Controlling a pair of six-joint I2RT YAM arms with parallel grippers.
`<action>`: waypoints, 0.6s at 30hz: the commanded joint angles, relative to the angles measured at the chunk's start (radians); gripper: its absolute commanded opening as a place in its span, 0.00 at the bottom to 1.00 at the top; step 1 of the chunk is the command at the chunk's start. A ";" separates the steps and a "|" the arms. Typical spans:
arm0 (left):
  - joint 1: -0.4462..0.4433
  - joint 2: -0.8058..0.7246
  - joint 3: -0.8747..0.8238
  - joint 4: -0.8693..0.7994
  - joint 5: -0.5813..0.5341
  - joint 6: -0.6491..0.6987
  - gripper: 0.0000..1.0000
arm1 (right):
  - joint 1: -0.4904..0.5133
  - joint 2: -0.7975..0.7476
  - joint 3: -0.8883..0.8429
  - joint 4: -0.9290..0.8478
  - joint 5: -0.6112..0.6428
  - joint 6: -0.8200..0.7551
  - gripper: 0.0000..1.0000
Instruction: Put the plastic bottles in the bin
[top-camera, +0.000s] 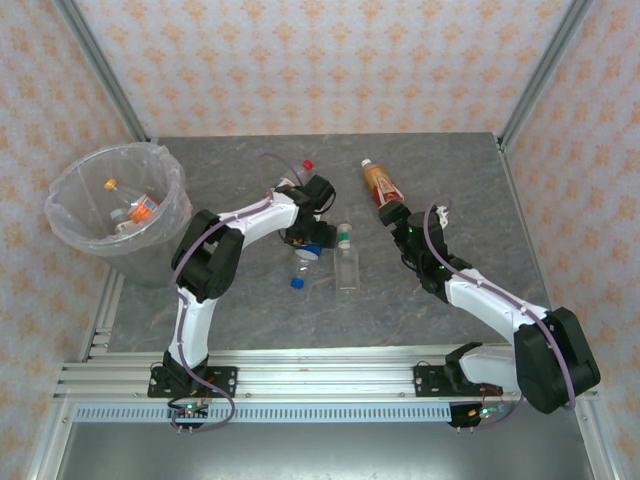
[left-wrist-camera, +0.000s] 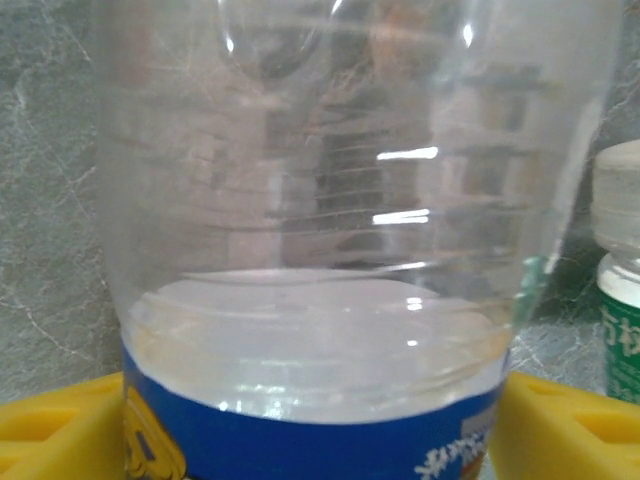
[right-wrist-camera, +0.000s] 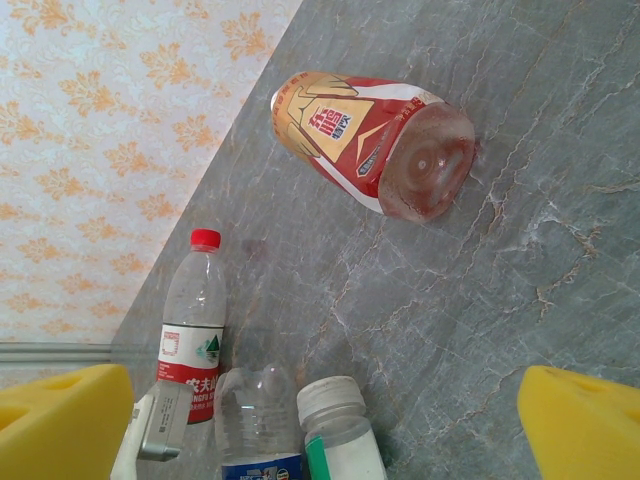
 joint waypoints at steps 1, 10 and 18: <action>-0.005 0.018 0.025 -0.010 -0.021 0.007 0.80 | -0.004 -0.001 -0.003 0.014 0.021 0.002 0.99; -0.004 0.031 0.030 0.006 -0.021 0.004 0.68 | -0.005 0.004 -0.004 0.014 0.022 0.005 0.99; -0.005 0.024 0.038 -0.006 -0.040 0.012 0.62 | -0.005 0.004 -0.004 0.013 0.026 0.008 0.99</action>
